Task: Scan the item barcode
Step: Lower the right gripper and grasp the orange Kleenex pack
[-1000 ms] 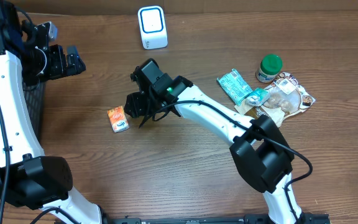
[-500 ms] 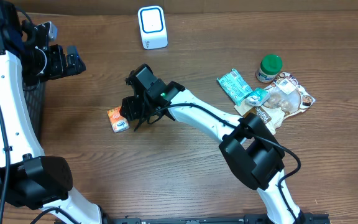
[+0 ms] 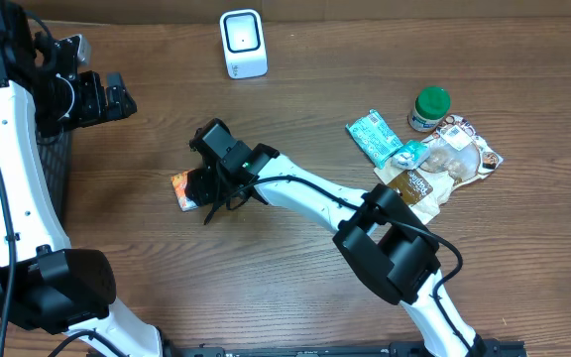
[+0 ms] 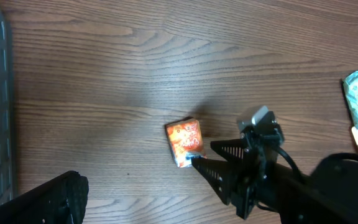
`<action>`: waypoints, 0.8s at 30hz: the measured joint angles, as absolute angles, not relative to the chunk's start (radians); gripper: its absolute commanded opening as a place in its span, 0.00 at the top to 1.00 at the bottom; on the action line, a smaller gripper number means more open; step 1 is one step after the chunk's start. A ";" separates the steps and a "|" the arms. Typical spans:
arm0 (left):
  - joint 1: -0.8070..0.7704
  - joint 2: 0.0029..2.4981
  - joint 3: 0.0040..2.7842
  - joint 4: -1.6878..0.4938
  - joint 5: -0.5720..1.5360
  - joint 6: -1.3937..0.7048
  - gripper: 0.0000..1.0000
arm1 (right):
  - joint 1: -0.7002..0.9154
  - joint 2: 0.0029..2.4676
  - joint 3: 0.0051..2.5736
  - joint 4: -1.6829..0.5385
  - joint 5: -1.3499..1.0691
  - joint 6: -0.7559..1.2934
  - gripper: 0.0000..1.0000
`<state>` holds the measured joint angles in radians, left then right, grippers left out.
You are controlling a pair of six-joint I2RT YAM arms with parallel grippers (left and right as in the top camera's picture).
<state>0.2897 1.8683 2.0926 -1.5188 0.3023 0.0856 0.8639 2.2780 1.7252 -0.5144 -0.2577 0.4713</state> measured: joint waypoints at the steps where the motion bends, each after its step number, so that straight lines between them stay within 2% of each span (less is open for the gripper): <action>1: 0.290 1.868 2.093 -1.519 0.302 0.086 0.00 | 0.864 2.283 1.725 -0.514 -0.258 0.471 0.54; 8: 0.290 1.868 2.093 -1.519 0.302 0.086 0.00 | 0.864 2.291 1.725 -0.509 -0.255 0.471 0.58; 24: 0.290 1.868 2.093 -1.519 0.302 0.086 0.01 | 0.864 2.295 1.725 -0.508 -0.247 0.472 0.59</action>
<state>0.2897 1.8683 2.0926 -1.5188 0.3023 0.0856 0.8639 2.2951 1.7252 -0.5083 -0.2470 0.4721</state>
